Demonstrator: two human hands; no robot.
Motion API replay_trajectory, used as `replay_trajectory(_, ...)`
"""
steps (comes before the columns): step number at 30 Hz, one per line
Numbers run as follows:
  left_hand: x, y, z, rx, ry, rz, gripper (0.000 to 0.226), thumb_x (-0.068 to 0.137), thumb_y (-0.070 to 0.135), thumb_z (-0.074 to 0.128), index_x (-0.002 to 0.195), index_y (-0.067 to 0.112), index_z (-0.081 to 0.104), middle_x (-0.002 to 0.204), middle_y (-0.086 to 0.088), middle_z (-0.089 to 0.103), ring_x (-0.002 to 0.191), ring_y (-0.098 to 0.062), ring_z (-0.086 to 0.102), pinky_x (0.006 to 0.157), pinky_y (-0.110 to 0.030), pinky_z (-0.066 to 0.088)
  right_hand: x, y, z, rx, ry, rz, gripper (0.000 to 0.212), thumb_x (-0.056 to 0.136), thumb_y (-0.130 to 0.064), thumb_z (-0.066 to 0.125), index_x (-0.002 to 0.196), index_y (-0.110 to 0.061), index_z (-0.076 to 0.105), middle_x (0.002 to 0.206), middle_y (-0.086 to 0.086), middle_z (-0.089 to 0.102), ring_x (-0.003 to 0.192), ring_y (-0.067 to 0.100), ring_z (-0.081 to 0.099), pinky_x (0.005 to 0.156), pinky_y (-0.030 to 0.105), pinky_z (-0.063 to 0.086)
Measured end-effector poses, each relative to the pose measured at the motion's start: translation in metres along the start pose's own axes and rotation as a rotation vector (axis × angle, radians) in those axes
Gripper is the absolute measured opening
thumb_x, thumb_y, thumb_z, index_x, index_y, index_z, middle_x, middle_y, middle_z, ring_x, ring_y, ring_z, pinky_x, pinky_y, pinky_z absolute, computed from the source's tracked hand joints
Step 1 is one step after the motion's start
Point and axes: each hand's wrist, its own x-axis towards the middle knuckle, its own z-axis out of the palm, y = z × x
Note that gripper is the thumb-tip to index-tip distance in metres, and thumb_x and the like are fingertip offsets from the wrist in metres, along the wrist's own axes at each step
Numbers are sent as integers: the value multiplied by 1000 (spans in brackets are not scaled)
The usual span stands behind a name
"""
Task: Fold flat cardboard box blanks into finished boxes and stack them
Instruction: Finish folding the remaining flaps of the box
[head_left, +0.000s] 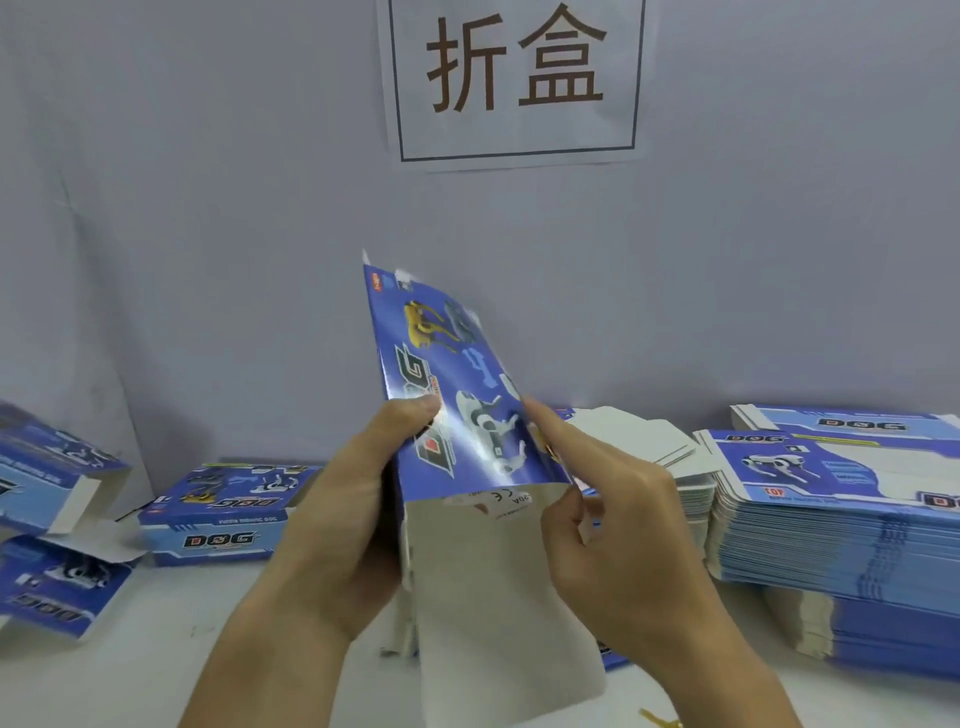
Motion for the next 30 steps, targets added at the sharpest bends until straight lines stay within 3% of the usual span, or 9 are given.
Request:
replay_trajectory(3,5,6,-5,70,9,-37,33,99,4,41,71,7,57,40,-4,61,31,-8,57,31,-17,41,2,1,-16,400,1,100,66,72,-10,48,133,-31,58,124,-24,67,119,2,60,88,22,53)
replay_trajectory(6,1,-5,-10,48,-52,-54,8,67,10,75,73,14,78,72,-10,76,57,-17,73,48,-23,55,7,4,-36,839,36,370,48,78,-32,57,125,-33,68,137,-8,63,123,15,62,99,41,49)
replay_trajectory(8,-3,-18,-17,146,-226,-13,32,57,26,81,88,29,79,93,-7,78,78,-22,76,63,-30,60,7,3,-42,1009,-79,486,57,69,-60,78,118,-34,73,137,-2,64,121,21,64,92,42,57)
replay_trajectory(12,4,-34,-22,405,-389,-67,68,56,58,90,115,43,60,116,-4,73,104,-30,72,83,-44,59,9,17,-42,919,-47,584,109,51,-69,87,144,-25,51,137,9,63,117,29,67,97,48,54)
replay_trajectory(16,-3,-26,-24,386,-530,-21,41,73,29,81,104,52,67,106,13,75,98,-10,73,76,-21,58,6,23,-45,662,18,452,63,74,-54,79,131,-35,60,116,0,74,100,22,74,72,34,62)
replay_trajectory(18,-3,-20,-20,258,-394,-15,32,67,34,82,96,46,74,100,7,78,90,-15,76,69,-24,59,1,24,-46,552,107,429,57,73,-53,81,126,-44,58,105,-12,75,89,10,75,60,21,58)
replay_trajectory(22,0,-16,-12,210,-81,46,38,61,55,80,93,36,78,99,-1,78,89,-23,76,65,-29,60,1,21,-38,502,43,392,48,81,-46,78,125,-44,58,109,-18,73,93,6,73,64,21,59)
replay_trajectory(26,-1,-19,-3,243,44,63,41,57,60,79,89,35,76,88,2,79,76,-19,76,59,-28,59,3,12,-28,663,-58,391,62,82,-50,67,137,-27,52,124,1,70,109,23,70,84,44,59)
replay_trajectory(30,1,-27,6,281,86,112,76,61,60,72,125,22,55,87,8,77,75,-16,76,56,-23,58,7,3,-19,735,-153,446,67,85,-55,65,141,-22,52,131,9,67,118,32,65,102,56,49)
